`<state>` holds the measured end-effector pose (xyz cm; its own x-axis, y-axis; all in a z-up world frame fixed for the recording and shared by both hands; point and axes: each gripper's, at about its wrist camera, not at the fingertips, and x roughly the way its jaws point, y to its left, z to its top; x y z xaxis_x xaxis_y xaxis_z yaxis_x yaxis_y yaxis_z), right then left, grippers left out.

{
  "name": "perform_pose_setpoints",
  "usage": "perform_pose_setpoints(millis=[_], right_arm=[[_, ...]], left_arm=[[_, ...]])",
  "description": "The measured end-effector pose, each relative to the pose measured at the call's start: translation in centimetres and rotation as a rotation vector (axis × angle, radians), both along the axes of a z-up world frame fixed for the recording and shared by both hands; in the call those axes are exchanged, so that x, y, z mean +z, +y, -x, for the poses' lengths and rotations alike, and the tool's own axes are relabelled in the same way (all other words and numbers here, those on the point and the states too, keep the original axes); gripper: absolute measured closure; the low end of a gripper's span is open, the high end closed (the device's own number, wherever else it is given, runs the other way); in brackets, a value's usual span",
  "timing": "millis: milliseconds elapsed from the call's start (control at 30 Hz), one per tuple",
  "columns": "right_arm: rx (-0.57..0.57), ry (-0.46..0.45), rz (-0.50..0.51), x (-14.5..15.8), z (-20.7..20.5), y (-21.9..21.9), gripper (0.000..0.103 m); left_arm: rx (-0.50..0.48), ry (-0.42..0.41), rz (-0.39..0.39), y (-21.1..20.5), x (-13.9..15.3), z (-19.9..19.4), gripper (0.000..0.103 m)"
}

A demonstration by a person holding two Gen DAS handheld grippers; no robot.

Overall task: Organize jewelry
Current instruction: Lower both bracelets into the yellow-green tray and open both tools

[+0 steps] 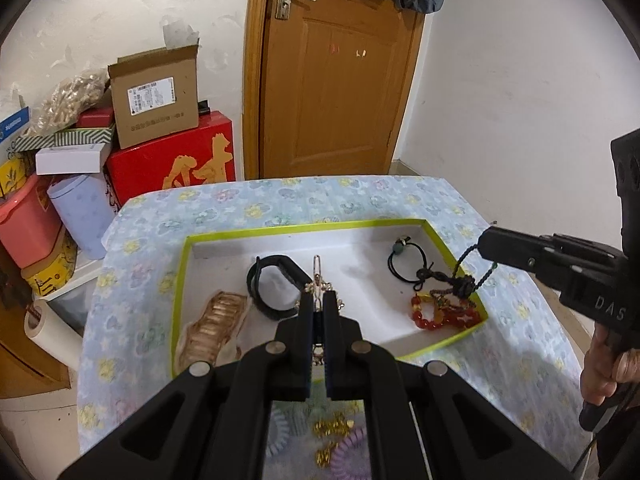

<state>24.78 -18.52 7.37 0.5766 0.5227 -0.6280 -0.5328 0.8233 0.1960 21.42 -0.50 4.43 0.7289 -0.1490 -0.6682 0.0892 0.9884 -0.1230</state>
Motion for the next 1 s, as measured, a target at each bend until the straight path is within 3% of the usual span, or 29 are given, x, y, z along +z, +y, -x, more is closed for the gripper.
perform_pose_setpoints(millis=[767, 900, 1000], right_arm=[[-0.017, 0.188, 0.032, -7.0, -2.8, -0.6, 0.097], [-0.033, 0.193, 0.027, -7.1, -2.7, -1.2, 0.085], [-0.040, 0.180, 0.019, -6.6, -2.2, -1.6, 0.075]], left_arm=[[0.015, 0.109, -0.034, -0.2, -5.3, -2.9, 0.098], [0.021, 0.111, -0.032, -0.1, -5.2, -2.7, 0.097], [0.020, 0.103, -0.025, 0.1, -4.8, -2.2, 0.086]])
